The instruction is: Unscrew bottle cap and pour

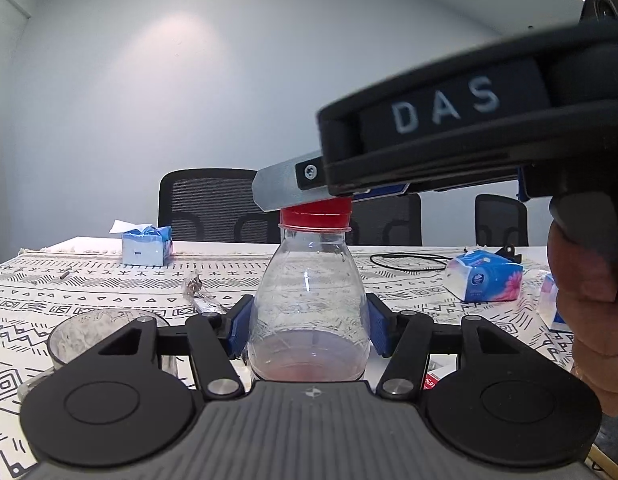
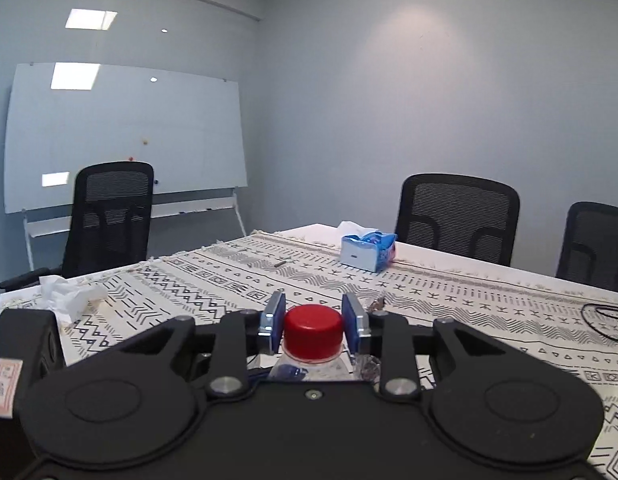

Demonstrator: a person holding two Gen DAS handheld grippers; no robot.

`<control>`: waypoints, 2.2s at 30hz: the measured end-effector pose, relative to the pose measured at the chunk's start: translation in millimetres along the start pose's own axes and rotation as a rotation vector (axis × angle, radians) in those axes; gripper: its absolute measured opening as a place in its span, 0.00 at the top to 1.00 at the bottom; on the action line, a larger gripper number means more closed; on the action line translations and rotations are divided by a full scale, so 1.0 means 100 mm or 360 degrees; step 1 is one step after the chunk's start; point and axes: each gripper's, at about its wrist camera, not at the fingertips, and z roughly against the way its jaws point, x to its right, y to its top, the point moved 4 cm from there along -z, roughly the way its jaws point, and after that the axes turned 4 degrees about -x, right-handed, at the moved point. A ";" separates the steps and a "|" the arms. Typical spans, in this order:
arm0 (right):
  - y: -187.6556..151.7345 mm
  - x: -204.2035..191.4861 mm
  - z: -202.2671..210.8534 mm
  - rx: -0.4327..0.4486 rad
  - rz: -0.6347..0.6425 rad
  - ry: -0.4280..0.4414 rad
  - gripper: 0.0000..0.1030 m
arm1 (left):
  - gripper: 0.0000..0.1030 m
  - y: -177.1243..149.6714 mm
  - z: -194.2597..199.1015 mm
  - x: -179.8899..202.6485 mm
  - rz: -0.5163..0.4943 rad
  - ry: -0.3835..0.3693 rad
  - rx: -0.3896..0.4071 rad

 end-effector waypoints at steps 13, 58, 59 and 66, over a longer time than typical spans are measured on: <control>-0.09 0.55 -0.02 0.0128 0.0000 0.0684 0.69 | 0.47 0.00 0.02 -0.02 0.0011 -0.0047 -0.0006; -0.01 0.39 -0.18 0.0069 0.0012 0.0462 0.69 | 0.48 0.02 0.01 0.04 0.0029 -0.0002 -0.0008; 0.00 0.42 -0.19 0.0065 0.0000 0.0502 0.68 | 0.48 0.02 0.01 0.04 0.0023 -0.0005 -0.0005; 0.04 0.21 -0.09 -0.0008 -0.0116 0.0151 0.52 | 0.44 0.01 0.00 0.05 0.0034 0.0040 0.0004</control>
